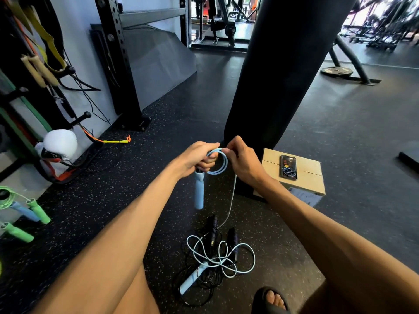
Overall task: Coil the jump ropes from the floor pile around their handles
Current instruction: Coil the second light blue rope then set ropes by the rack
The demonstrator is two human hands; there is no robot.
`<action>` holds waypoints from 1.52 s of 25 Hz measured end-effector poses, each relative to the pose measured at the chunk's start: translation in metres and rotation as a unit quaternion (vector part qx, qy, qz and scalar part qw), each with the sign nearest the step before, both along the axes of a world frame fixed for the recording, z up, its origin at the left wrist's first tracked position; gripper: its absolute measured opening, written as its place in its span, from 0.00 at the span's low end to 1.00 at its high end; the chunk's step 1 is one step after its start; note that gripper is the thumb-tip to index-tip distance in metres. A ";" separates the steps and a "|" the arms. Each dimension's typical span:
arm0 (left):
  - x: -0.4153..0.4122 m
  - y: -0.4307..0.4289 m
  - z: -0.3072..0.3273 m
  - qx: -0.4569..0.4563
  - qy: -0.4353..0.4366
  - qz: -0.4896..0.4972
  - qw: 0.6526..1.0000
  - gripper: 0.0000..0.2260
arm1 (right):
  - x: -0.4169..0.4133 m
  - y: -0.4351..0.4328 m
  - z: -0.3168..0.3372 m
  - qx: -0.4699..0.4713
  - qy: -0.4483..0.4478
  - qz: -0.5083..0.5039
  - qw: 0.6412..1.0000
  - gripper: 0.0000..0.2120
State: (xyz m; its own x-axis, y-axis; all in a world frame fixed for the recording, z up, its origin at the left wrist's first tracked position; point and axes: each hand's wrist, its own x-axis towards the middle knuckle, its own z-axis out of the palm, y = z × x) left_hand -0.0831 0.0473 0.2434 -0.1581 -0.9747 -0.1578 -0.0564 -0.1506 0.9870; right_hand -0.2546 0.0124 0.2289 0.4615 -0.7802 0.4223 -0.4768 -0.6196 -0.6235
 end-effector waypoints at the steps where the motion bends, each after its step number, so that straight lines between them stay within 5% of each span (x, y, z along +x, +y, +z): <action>1: 0.002 -0.001 0.001 0.006 0.043 0.000 0.999 0.20 | 0.000 -0.002 -0.005 0.035 0.007 -0.003 0.999 0.07; 7: 0.008 -0.002 0.011 0.005 0.228 -0.002 0.974 0.18 | -0.004 -0.007 -0.037 0.207 0.199 0.050 0.957 0.07; 9: 0.009 -0.002 0.011 0.000 0.274 0.015 0.962 0.16 | -0.003 -0.007 -0.037 0.237 0.183 0.036 0.953 0.07; 12: 0.011 -0.004 0.012 -0.014 0.314 0.040 0.948 0.14 | 0.002 -0.005 -0.023 0.299 0.038 -0.027 0.953 0.03; 21: 0.024 -0.008 0.007 -0.011 0.249 0.115 0.962 0.15 | -0.010 -0.013 0.016 0.000 -0.152 -0.143 0.978 0.06; 27: 0.025 -0.007 0.005 -0.005 0.257 0.122 0.959 0.15 | -0.024 -0.023 0.034 -0.143 -0.117 -0.222 0.957 0.08; 32: 0.016 -0.008 0.012 -0.037 0.389 0.100 0.915 0.15 | -0.024 -0.020 0.008 -0.010 0.005 -0.150 0.989 0.07; 38: 0.010 -0.014 0.011 -0.080 0.391 0.240 0.885 0.15 | -0.003 0.005 -0.001 0.050 0.114 0.038 0.992 0.05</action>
